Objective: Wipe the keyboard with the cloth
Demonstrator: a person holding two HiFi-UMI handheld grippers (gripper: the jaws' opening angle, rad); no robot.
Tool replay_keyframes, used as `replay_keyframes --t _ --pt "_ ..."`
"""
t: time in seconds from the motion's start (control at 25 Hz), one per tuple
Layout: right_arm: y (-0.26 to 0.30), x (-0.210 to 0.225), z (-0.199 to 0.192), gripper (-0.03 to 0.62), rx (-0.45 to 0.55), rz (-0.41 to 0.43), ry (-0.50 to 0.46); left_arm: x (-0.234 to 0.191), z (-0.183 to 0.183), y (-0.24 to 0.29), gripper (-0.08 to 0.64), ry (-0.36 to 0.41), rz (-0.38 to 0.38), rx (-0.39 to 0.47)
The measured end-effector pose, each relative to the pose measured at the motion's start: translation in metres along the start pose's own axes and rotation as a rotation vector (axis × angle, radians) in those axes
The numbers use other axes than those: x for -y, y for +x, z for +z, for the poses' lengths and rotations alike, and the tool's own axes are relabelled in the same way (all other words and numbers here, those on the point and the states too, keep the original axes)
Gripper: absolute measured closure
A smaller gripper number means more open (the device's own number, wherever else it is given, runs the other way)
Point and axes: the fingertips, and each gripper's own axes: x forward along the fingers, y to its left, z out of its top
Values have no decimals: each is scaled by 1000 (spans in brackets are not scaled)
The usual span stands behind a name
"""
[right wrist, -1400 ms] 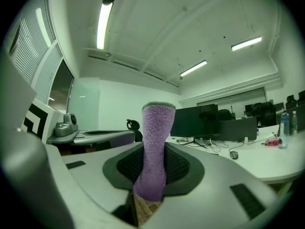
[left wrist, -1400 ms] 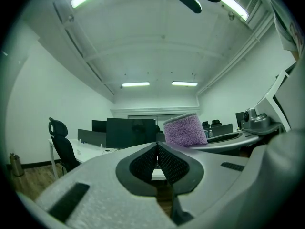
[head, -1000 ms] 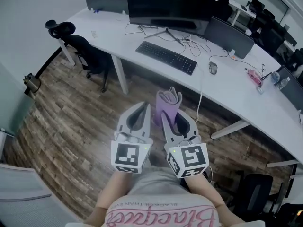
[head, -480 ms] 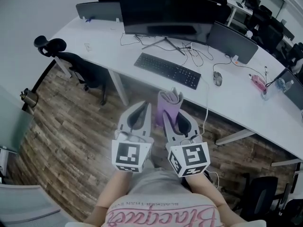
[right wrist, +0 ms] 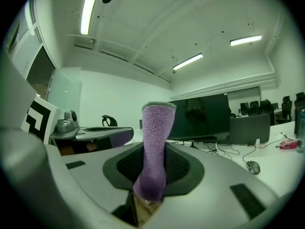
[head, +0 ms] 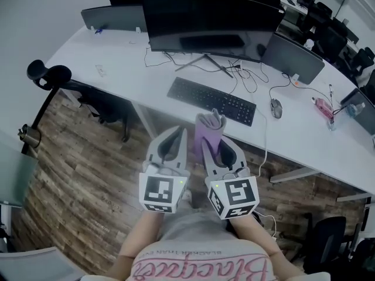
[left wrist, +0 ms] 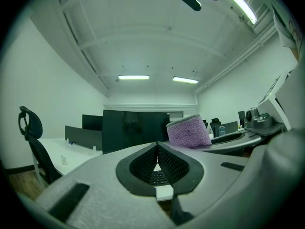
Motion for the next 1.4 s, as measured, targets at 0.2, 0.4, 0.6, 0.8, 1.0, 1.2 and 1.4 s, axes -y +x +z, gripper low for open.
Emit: replay_keyframes --t 0.2,0.4,0.6,0.8,1.0,1.2,1.4 --pt "35 3 -3 502 -14 -36 4 -28 -12 25 555 -11 -26 -16" --pt "60 10 -6 502 -34 -52 13 -45 -22 44 555 -24 -38 -35" --pt "84 18 -10 502 -53 -56 26 -63 -28 65 555 -37 -31 -50" --pt "116 30 -14 502 -68 -54 34 -81 -35 89 555 -39 -20 -60" --pt "157 44 -20 502 -83 -45 47 -103 -48 123 555 -38 -13 -90" --pt "200 69 -19 502 -94 -41 62 -125 -53 169 555 -30 -11 -104" --pt "232 95 -18 502 -113 -48 84 -142 -61 210 555 -33 -13 -135"
